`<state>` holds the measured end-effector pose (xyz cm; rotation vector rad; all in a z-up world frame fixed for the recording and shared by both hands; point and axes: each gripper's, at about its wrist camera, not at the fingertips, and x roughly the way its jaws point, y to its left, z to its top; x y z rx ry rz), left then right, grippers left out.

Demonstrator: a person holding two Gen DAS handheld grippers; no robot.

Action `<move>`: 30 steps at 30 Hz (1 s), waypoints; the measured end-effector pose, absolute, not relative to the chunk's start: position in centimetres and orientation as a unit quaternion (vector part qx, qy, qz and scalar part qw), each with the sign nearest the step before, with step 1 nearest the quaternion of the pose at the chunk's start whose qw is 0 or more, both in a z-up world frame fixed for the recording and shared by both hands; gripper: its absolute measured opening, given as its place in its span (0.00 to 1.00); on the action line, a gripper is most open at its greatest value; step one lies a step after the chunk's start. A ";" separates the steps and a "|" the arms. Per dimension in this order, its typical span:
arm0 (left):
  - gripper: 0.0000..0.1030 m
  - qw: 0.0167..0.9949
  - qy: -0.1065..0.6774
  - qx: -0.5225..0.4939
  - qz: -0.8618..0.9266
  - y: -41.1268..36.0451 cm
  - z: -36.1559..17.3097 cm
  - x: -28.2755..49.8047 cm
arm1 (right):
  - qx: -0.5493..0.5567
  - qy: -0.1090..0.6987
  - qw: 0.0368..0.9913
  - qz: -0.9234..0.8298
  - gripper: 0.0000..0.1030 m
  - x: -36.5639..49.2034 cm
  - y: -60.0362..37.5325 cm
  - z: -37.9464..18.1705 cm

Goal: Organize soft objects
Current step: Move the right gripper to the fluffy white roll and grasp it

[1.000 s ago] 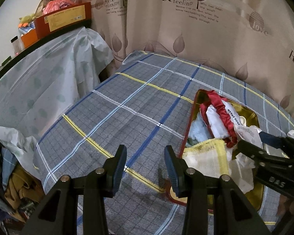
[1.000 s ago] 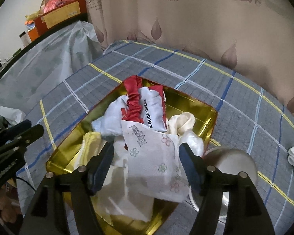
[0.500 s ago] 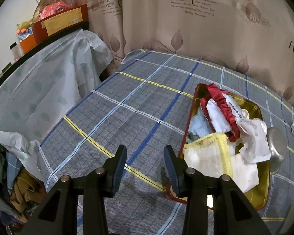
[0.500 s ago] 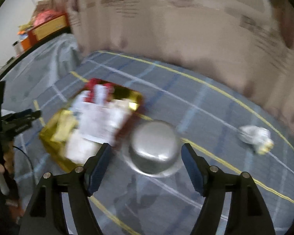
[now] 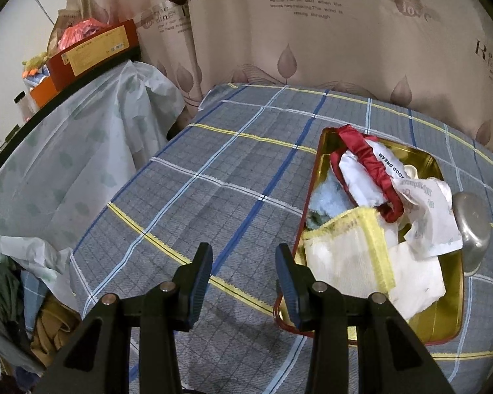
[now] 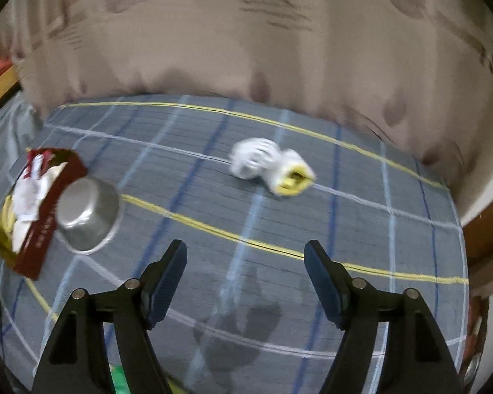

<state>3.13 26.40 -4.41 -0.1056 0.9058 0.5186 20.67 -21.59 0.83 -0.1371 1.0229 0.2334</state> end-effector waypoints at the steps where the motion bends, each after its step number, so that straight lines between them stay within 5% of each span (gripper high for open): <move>1: 0.39 0.867 0.430 -0.048 0.247 26.2 -4.4 3.1 | -0.055 0.488 0.865 0.105 0.69 20.9 -22.6 0.5; 11: 0.43 0.876 0.416 -0.016 0.244 24.3 -4.3 2.8 | -0.003 0.484 0.870 0.090 0.77 25.4 -25.6 -4.2; 30: 0.43 0.884 0.419 0.027 0.204 19.4 -3.6 3.8 | -0.071 0.485 0.865 0.106 0.83 33.5 -23.0 -8.6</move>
